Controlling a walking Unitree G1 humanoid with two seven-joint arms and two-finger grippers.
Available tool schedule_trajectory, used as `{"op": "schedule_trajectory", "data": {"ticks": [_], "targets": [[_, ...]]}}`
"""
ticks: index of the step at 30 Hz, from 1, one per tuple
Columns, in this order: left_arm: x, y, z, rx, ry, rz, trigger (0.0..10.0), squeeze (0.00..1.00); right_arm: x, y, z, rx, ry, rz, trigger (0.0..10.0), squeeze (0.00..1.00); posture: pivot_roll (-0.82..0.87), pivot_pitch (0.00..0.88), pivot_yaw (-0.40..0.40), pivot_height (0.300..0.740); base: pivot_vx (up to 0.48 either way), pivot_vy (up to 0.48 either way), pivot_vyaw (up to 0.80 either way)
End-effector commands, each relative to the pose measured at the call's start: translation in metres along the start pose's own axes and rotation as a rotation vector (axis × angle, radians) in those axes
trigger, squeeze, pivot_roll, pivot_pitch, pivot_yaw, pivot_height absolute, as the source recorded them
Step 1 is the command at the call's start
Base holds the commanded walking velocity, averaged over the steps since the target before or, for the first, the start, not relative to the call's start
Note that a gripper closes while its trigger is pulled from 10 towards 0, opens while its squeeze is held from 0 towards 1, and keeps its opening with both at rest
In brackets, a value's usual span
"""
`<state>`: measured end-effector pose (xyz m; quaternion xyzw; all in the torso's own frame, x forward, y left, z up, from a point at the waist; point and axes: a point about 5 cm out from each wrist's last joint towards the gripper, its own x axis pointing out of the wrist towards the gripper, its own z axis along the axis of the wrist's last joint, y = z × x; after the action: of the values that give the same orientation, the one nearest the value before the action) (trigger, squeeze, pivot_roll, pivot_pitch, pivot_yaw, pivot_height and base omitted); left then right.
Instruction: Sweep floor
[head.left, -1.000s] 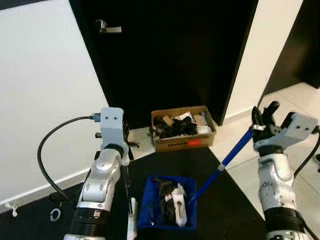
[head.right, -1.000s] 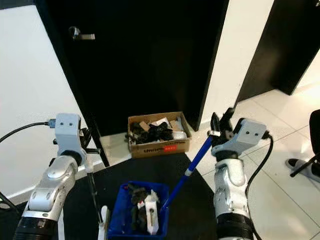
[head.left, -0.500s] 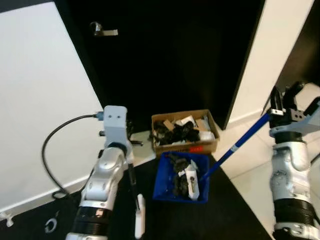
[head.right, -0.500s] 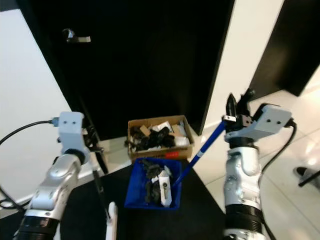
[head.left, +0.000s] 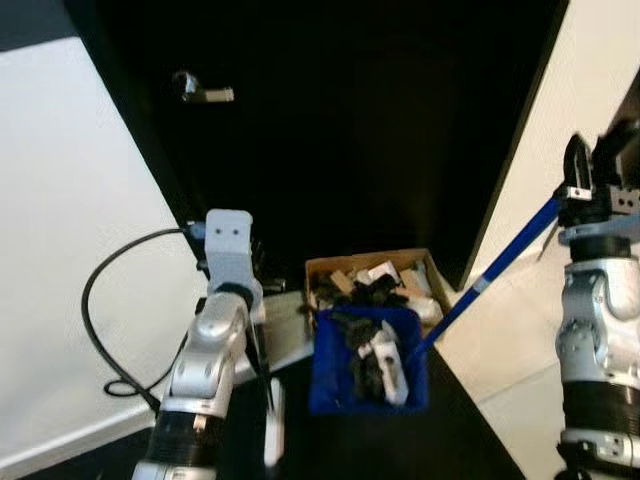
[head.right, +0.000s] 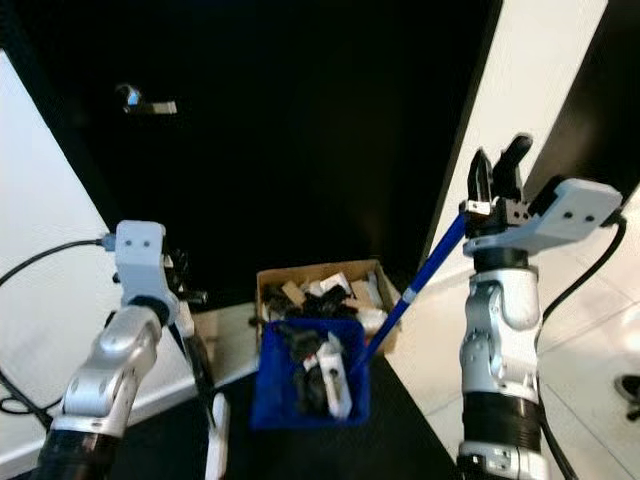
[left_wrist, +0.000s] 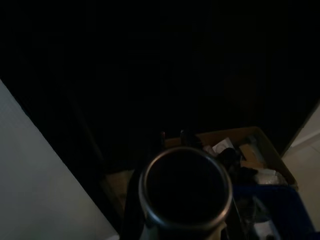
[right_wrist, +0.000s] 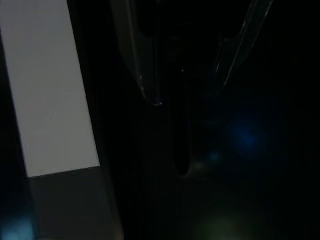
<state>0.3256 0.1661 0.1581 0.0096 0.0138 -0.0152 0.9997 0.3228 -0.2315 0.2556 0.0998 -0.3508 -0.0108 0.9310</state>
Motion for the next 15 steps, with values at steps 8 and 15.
{"op": "schedule_trajectory", "data": {"ticks": [8,15], "targets": [[-0.0007,0.0030,0.0011,0.027,-0.004,0.007,10.0,0.00,0.0016,-0.0039,0.0077,0.023,-0.039,-0.029,10.0,0.00,0.01,0.087,0.093,0.740,0.435,0.000,0.00],[-0.0008,0.0030,0.0010,0.028,-0.005,0.007,10.0,0.00,0.0048,-0.0079,0.0127,0.009,-0.051,-0.035,10.0,0.00,0.01,0.087,0.093,0.740,0.432,0.000,0.00]]}}
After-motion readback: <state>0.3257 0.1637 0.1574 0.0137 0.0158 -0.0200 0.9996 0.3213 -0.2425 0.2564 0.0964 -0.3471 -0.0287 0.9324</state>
